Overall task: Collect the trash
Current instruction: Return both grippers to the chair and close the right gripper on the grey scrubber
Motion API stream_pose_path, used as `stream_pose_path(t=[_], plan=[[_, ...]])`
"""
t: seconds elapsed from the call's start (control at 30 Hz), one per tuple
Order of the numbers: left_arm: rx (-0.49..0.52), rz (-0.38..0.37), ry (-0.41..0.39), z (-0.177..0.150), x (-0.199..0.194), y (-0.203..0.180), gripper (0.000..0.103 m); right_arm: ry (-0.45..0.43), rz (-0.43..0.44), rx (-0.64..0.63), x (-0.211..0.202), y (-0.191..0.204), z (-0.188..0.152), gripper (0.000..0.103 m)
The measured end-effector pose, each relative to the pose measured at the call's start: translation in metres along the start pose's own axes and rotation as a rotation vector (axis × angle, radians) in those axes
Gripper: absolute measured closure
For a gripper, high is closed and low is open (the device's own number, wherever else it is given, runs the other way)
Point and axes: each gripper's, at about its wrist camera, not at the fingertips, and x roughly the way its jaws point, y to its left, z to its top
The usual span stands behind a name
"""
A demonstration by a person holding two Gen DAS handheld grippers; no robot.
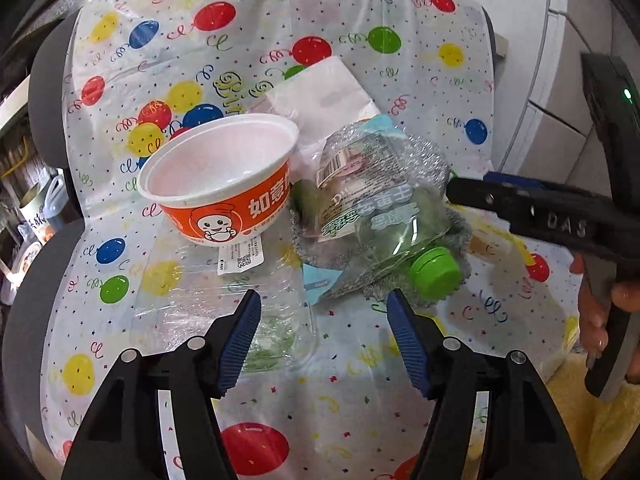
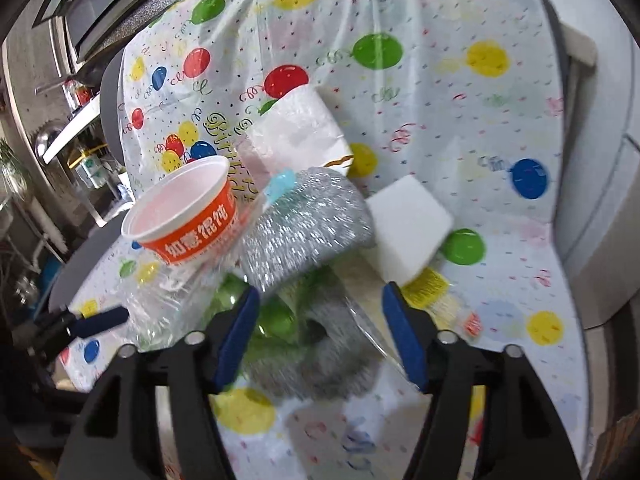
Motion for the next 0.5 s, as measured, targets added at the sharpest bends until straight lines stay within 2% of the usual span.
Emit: stream_pose_path(t=[0.2,0.23,0.27,0.33,0.37,0.4,0.5], plan=[[-0.024,-0.008,0.015,-0.002,0.008,0.01,0.037,0.001,0.032,0.044,0.023,0.002,0.019,0.036],[-0.03,-0.01,0.015,-0.002,0.007,0.012,0.037,-0.002,0.037,0.043,0.025,0.004,0.023,0.038],[-0.036,-0.011,0.016,-0.002,0.007,0.014,0.037,-0.004,0.038,0.04,0.026,0.006,0.026,0.053],[-0.043,-0.004,0.013,-0.002,0.005,0.017,0.037,-0.012,0.037,0.03,0.024,0.011,0.03,0.067],[-0.047,0.0,0.01,-0.003,0.003,0.018,0.037,-0.021,0.036,0.024,0.02,0.013,0.031,0.091],[-0.051,0.002,0.009,-0.004,0.001,0.019,0.037,-0.029,0.028,0.018,0.016,0.015,0.032,0.097],[-0.059,0.0,0.002,-0.005,-0.005,0.02,0.037,-0.094,-0.009,-0.008,-0.003,0.017,0.031,0.097]])
